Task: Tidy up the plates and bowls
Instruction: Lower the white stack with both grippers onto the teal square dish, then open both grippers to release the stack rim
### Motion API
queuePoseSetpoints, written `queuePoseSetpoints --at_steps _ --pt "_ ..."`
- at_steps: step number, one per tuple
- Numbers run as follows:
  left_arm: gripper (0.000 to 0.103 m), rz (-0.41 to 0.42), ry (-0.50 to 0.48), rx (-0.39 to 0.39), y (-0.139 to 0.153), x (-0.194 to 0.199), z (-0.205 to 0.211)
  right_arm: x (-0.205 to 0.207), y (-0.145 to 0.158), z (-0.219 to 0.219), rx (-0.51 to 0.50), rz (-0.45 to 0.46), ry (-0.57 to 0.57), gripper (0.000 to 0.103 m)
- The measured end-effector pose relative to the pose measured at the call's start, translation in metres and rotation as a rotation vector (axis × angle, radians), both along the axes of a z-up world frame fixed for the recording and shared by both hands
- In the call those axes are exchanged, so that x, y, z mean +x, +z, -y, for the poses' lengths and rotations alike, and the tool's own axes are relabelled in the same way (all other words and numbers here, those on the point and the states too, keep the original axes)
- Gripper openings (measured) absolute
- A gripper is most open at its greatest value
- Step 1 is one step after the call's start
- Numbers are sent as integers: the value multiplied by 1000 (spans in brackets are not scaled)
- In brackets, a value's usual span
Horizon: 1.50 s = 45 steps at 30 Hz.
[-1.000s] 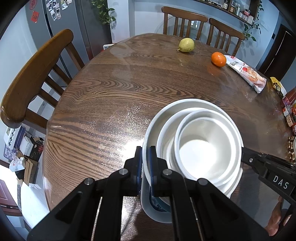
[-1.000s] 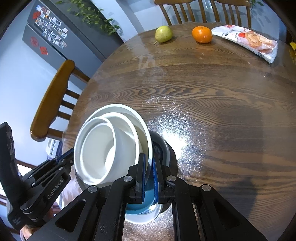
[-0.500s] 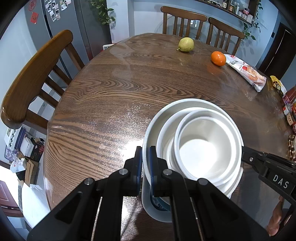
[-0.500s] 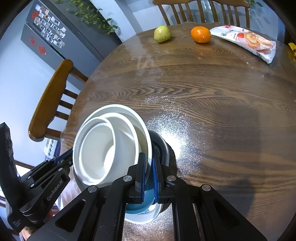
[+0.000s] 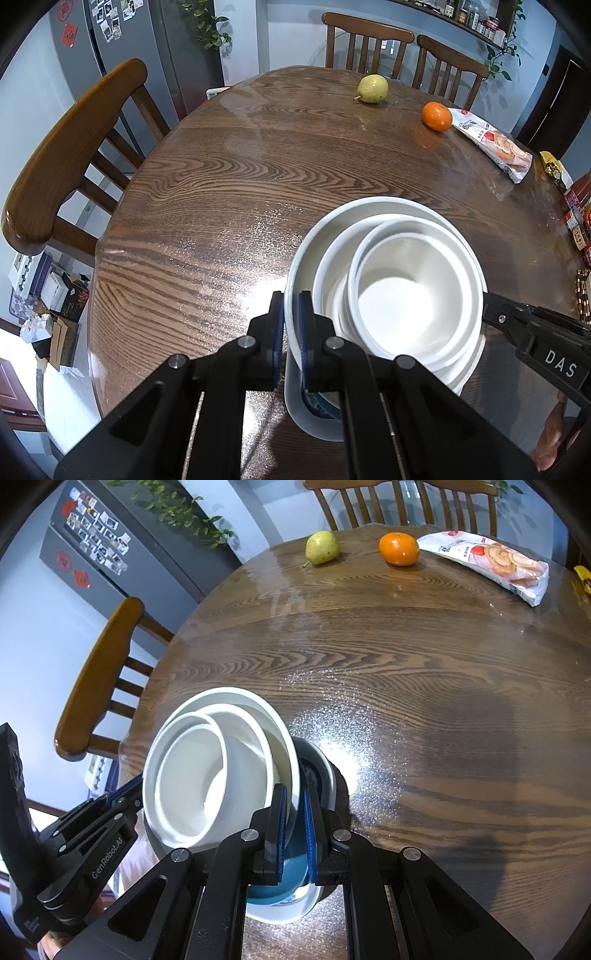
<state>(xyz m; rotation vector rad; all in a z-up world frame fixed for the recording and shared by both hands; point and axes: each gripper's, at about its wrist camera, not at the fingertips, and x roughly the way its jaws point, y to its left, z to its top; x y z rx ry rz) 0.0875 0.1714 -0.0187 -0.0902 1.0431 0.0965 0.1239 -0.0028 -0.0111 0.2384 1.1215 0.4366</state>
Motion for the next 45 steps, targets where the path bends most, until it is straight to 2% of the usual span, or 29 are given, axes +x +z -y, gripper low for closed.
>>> queuePoseSetpoints --at_steps 22,25,36,45 --pt "7 3 16 3 2 -5 -4 -2 -2 0 4 -7 2 10" --pt "9 5 18 6 2 -5 -5 -2 -2 0 4 -6 0 10" --pt "29 17 41 29 2 -6 -9 -3 0 1 -12 9 -10 10" --pt "33 22 45 36 2 -8 -9 -4 1 -1 -30 16 -14 11"
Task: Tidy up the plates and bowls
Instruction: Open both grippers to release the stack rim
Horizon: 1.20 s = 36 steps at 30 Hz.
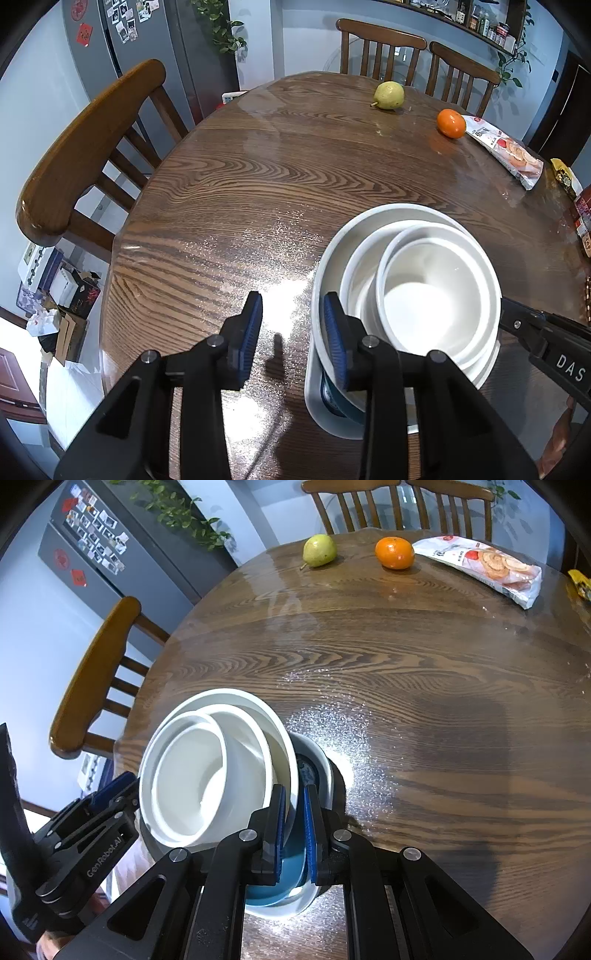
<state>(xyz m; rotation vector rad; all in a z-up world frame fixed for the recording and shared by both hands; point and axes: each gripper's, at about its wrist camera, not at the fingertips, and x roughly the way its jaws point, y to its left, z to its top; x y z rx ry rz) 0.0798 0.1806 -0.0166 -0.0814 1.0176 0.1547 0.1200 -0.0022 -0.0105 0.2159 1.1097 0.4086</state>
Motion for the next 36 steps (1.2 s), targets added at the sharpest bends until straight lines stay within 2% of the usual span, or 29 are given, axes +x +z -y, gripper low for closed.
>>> queuePoseSetpoints --at_steps 12,15,21,36 --pt "48 5 18 20 0 -2 0 0 1 0 -24 4 -10 11" --pt "52 5 25 22 0 -3 -1 -1 1 0 -35 6 -17 16" --pt "53 1 35 29 -2 -3 -2 -1 0 4 -43 8 -31 26" --pt "58 7 44 44 -2 -4 -2 -2 1 4 -51 14 -33 29"
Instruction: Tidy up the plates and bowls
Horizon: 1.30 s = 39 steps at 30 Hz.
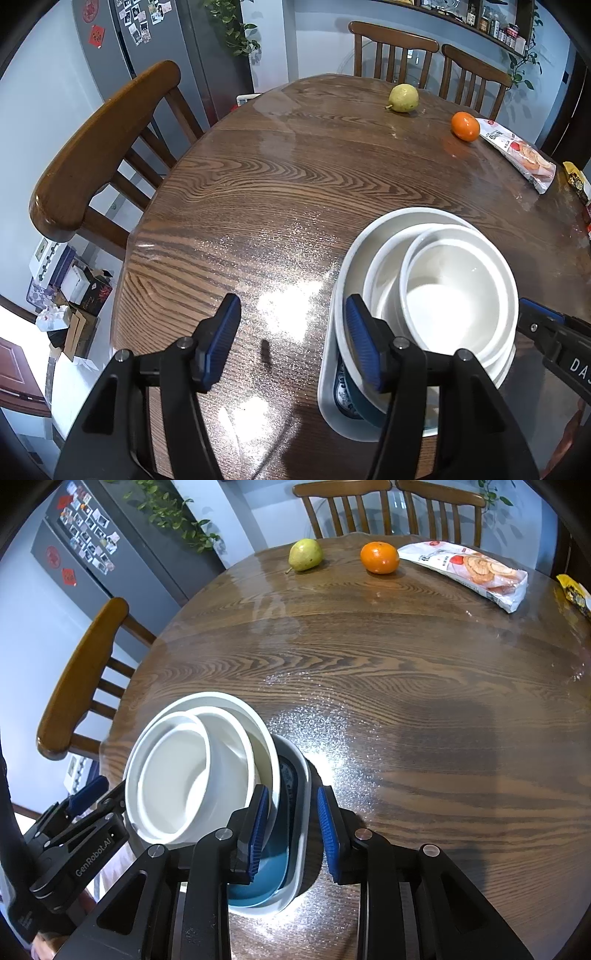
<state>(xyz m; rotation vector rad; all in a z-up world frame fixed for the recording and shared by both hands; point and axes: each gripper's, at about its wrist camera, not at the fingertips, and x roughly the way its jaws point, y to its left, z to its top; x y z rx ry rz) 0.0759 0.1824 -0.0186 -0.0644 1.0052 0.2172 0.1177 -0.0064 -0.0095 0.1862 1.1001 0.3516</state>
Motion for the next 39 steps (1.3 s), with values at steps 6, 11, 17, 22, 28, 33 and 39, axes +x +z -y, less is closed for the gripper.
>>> queuePoseSetpoints --at_steps 6,11,17,22,28,33,39 --pt "62 1 4 6 0 0 -1 1 0 2 -5 1 1 29" --pt "66 0 12 10 0 0 -2 2 0 3 -28 9 -8 37" --pt "74 2 25 20 0 -1 -2 2 0 7 -34 12 -25 44" --pt "78 3 35 25 -1 -1 -4 0 0 6 -40 18 -29 45" --pt "80 2 47 16 -2 0 -5 0 -1 9 -36 20 -48 54" --pt "84 6 53 17 -2 0 -7 -1 1 10 -39 29 -53 56" --pt "87 10 52 13 -2 0 -8 -1 2 12 -38 45 -61 59"
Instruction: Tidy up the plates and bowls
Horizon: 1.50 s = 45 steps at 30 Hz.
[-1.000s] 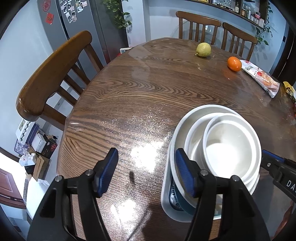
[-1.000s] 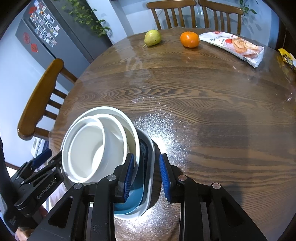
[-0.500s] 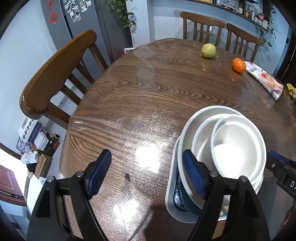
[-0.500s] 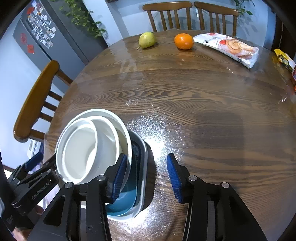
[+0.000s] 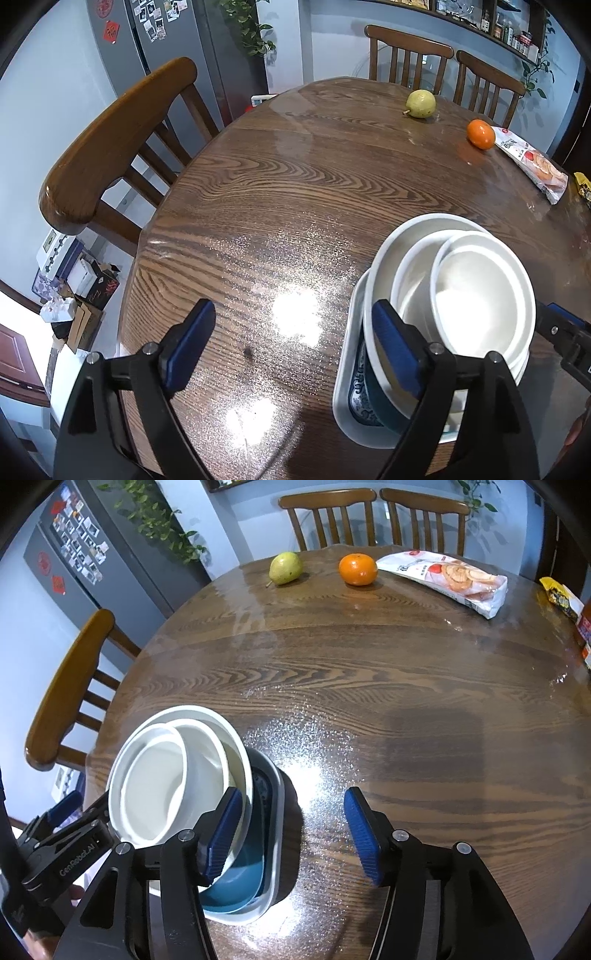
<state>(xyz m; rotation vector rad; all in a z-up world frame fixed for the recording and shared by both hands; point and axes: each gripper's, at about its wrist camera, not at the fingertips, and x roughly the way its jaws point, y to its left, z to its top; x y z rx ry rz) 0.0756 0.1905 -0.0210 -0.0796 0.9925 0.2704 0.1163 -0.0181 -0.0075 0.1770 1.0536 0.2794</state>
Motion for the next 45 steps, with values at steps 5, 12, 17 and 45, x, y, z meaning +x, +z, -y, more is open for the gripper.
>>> queuePoseSetpoints --at_steps 5,12,17,45 --pt "88 3 -3 -3 0 0 -1 -1 2 1 3 14 -2 59" --pt "95 49 7 -2 8 -4 -6 -4 7 5 5 44 -5 59" --pt "98 86 13 -8 17 -7 -11 -6 8 6 15 51 0 59" --pt "102 199 -119 8 60 -54 10 -63 44 -6 28 240 242 96"
